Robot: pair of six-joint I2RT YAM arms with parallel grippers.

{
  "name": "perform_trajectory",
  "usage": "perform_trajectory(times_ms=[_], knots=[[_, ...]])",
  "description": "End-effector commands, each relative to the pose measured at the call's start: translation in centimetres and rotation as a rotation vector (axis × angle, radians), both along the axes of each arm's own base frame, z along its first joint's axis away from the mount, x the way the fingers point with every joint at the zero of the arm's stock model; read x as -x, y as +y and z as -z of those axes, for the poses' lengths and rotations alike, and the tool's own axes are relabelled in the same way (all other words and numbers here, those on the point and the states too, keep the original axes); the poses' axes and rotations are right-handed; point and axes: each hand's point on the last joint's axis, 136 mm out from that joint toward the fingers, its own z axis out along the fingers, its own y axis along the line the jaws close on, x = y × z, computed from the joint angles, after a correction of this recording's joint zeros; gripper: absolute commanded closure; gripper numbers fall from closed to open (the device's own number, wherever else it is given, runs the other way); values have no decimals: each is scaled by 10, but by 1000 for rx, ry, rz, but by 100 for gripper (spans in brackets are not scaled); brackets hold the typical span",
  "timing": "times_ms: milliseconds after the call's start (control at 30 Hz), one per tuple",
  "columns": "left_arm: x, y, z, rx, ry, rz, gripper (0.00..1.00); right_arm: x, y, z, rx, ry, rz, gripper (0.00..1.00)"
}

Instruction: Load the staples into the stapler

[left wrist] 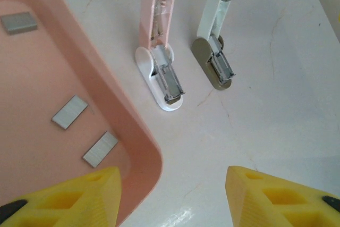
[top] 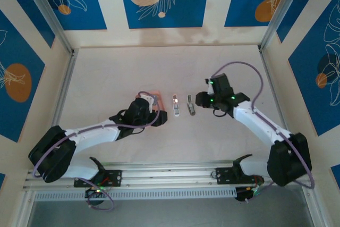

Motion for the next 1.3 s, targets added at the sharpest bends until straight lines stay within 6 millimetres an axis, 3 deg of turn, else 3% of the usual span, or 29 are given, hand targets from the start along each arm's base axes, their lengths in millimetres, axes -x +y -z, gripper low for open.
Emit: perform_trajectory(times_ms=[0, 300, 467, 600, 967, 1267], knots=[[-11, -19, -24, -34, -47, 95, 46, 28, 11, 10, -259, 127, -24, 58], [-47, -79, -49, -187, -81, 373, 45, 55, -2, 37, -388, 182, 58, 58], [-69, -110, -45, -246, -41, 521, 46, 61, -8, 38, -374, 184, 71, 58], [-82, -126, -27, -319, 22, 613, 45, 66, -11, 42, -364, 193, 77, 58], [-95, -145, 12, -341, 99, 667, 46, 68, -15, 54, -353, 217, 87, 58], [-79, -150, 3, -273, 119, 728, 48, 64, -12, 56, -369, 232, 70, 59]])
